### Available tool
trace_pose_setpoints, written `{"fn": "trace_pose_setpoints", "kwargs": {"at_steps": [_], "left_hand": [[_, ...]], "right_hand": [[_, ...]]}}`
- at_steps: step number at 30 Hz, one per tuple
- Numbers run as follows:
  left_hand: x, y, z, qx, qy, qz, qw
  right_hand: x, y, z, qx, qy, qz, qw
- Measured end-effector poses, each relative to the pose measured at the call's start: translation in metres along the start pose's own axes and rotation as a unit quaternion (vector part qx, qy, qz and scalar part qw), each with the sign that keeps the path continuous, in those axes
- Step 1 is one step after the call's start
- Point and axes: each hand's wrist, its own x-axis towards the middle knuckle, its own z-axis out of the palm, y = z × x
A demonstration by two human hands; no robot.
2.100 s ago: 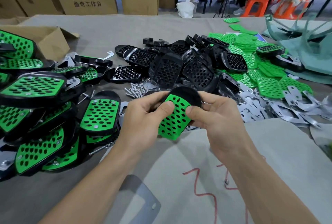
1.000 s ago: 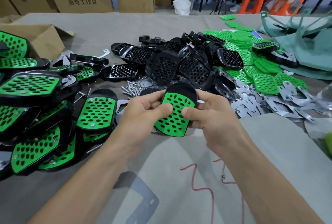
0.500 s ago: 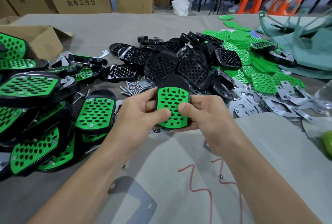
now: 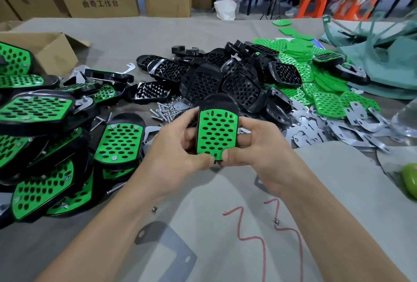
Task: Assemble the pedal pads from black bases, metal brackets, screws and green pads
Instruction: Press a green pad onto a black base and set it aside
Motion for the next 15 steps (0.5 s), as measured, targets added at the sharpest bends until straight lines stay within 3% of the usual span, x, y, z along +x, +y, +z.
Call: {"fn": "trace_pose_setpoints", "kwargs": {"at_steps": [9, 15], "left_hand": [[0.0021, -0.0017, 0.0045, -0.055, 0.074, 0.000, 0.996], [-0.0003, 0.0006, 0.0099, -0.014, 0.053, 0.016, 0.998]], "right_hand": [[0.0031, 0.0051, 0.0088, -0.063, 0.015, -0.015, 0.998], [0.0016, 0.0038, 0.0063, -0.015, 0.022, -0.016, 1.000]]}}
